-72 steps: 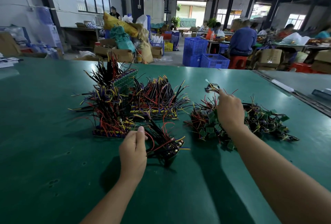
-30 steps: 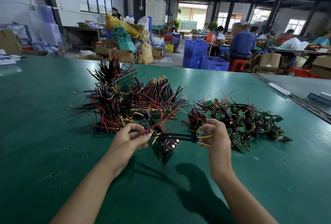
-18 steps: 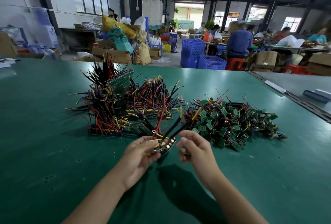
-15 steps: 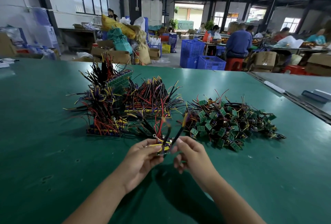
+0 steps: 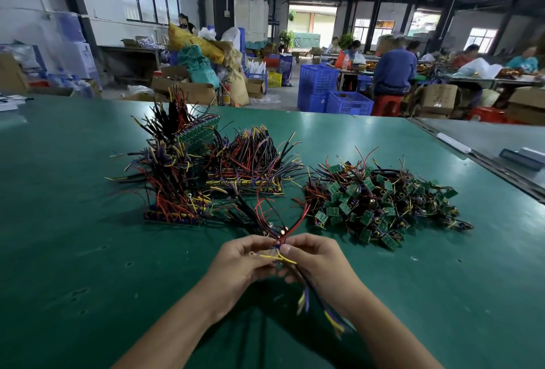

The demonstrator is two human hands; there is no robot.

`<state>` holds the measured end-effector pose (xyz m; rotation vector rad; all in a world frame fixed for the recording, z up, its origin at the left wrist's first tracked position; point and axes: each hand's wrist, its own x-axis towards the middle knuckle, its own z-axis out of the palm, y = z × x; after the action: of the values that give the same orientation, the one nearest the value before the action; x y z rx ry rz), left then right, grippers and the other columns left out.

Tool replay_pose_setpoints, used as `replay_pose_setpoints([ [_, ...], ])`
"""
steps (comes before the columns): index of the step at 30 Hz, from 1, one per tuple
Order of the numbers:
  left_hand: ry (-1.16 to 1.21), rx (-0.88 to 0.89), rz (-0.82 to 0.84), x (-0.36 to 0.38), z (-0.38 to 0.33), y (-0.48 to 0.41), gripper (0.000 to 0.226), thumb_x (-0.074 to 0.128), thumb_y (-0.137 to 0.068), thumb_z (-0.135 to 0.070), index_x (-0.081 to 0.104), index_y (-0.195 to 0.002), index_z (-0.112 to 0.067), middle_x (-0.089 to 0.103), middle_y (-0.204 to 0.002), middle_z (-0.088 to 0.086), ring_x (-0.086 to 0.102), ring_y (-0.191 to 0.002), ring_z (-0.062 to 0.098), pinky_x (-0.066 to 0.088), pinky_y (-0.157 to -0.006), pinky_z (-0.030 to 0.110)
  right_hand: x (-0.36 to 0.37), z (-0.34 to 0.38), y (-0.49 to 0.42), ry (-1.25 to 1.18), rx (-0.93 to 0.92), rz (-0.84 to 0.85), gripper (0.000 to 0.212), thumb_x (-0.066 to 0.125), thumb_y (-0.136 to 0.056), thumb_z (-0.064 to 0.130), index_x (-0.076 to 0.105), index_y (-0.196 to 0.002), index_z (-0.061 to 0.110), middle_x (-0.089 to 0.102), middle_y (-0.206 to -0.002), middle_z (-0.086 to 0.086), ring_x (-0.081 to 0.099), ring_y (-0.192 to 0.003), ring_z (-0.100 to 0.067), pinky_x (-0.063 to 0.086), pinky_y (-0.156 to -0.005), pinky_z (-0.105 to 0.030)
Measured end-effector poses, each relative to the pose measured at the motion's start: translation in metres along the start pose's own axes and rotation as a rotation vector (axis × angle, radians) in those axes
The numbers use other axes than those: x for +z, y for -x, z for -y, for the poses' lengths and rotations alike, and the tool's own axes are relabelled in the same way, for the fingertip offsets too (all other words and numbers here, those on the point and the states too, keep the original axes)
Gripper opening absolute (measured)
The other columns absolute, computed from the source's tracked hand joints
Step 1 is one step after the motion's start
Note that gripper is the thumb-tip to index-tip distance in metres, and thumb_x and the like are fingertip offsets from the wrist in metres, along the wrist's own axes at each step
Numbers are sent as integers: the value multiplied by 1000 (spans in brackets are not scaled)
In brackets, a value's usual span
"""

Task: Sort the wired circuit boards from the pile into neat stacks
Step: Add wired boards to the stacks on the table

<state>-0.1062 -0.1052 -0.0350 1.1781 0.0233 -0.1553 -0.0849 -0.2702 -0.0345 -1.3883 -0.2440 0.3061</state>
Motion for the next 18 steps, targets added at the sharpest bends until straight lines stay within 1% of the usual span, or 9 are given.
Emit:
replay_pose_setpoints([
  [1, -19, 17, 7, 1, 0, 1, 37, 77, -63, -10, 68, -96, 5, 70, -90, 23, 70, -79, 28, 59, -71, 31, -1, 1, 1, 3, -8, 1, 19, 77, -74, 19, 72, -86, 5, 71, -76, -16, 67, -60, -20, 54, -54, -24],
  [3, -101, 58, 19, 4, -1, 4, 41, 81, -60, -21, 71, -92, 2, 70, -89, 21, 69, -80, 26, 58, -74, 32, -2, 1, 2, 27, -14, 4, 17, 73, -82, 10, 69, -92, -2, 71, -70, -10, 65, -54, -13, 50, -50, -18],
  [5, -172, 85, 7, 4, -1, 6, 45, 81, -62, -23, 70, -96, 3, 69, -89, 21, 68, -81, 26, 58, -79, 35, -2, 2, 3, 38, -12, 12, 12, 71, -85, 7, 68, -91, -3, 70, -67, -9, 63, -51, -12, 48, -47, -16],
  [7, -206, 97, -9, 3, 0, 6, 43, 78, -65, -18, 68, -99, 6, 67, -89, 21, 66, -82, 26, 58, -83, 38, -1, 2, 4, 43, -10, 20, 17, 73, -80, 13, 69, -88, -1, 70, -68, -11, 64, -53, -14, 48, -49, -16],
  [10, -208, 103, -11, 3, 0, 6, 37, 77, -65, -14, 69, -96, 5, 69, -89, 19, 66, -82, 25, 57, -83, 39, -3, 2, 4, 33, 2, 42, 27, 78, -71, 25, 71, -87, 4, 71, -75, -13, 67, -61, -18, 53, -56, -20],
  [13, -139, 82, -32, 1, 2, 4, 23, 75, -64, -12, 71, -85, -2, 69, -84, 14, 65, -80, 24, 57, -76, 36, -7, 1, 3, 74, 12, 67, 21, 81, -67, 32, 74, -79, 16, 71, -76, -7, 68, -70, -18, 58, -65, -28],
  [15, -147, 77, -26, 0, 2, 3, 16, 73, -67, -12, 72, -82, -6, 68, -83, 13, 64, -78, 22, 55, -71, 30, -7, 0, 3, 120, 3, 63, 17, 81, -67, 32, 75, -75, 18, 71, -73, -6, 68, -70, -18, 59, -67, -29],
  [17, -164, 87, -22, -1, 2, 3, 19, 72, -69, -13, 71, -85, -4, 69, -84, 14, 63, -79, 21, 54, -72, 27, -6, -2, 3, 120, -14, 47, 17, 81, -67, 31, 76, -75, 17, 70, -72, -7, 68, -69, -17, 59, -67, -28],
  [18, -178, 97, -34, -1, 3, 2, 20, 72, -71, -12, 71, -88, -1, 69, -85, 14, 62, -81, 22, 52, -75, 29, -6, -2, 3, 117, -22, 41, 17, 81, -67, 31, 76, -75, 16, 70, -71, -6, 67, -67, -15, 58, -66, -25],
])
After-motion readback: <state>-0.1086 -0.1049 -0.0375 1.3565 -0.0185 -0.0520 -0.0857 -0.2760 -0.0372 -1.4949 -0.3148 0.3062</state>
